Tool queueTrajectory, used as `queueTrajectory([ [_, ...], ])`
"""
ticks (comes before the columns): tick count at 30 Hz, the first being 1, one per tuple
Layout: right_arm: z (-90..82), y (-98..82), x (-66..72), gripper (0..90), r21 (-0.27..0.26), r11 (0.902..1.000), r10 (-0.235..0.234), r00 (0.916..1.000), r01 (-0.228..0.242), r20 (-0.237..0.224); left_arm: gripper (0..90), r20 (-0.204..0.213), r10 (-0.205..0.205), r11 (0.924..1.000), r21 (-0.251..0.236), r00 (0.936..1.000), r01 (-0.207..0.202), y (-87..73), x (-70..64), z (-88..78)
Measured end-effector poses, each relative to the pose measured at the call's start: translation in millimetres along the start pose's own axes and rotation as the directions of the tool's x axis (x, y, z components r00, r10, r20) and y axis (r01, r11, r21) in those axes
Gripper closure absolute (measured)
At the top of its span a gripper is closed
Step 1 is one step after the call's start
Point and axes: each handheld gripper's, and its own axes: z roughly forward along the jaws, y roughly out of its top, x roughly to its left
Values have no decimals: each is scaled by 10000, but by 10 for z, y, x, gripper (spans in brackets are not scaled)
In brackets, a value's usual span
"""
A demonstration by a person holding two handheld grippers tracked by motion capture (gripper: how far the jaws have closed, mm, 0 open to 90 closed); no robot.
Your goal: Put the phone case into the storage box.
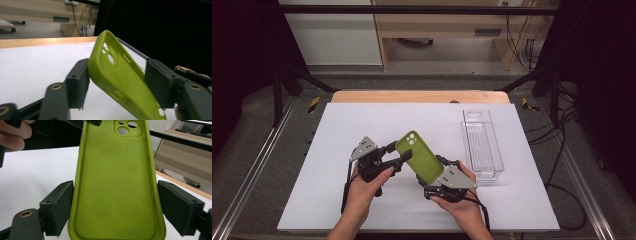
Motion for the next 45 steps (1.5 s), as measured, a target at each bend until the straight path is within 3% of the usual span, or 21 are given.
queueTrajectory([
  [9,16,-16,-4,170,-126,9989,457,9989,-458,-103,545,370,-925,9955,-196,9950,932,20,95,-29],
  [19,49,-36,5,169,-101,9986,514,9985,-516,-177,692,580,-1377,9898,-288,9888,1395,39,123,-60],
  [25,57,-53,4,168,-22,9987,511,9985,-512,-213,727,689,-1420,9892,-261,9875,1440,46,90,-65],
  [29,75,-71,4,167,60,9985,540,9983,-539,-204,761,1061,-1519,9877,-215,9827,1550,64,50,-72],
  [32,89,-81,4,165,127,9982,590,9980,-588,-219,771,1111,-1515,9877,-209,9822,1547,70,24,-73],
  [41,113,-93,-13,154,271,9965,799,9961,-789,-384,773,1087,-1244,9915,-238,9863,1277,73,-49,-68],
  [45,120,-95,-20,135,345,9958,862,9949,-844,-524,773,1007,-874,9956,-258,9911,904,72,-79,-65],
])
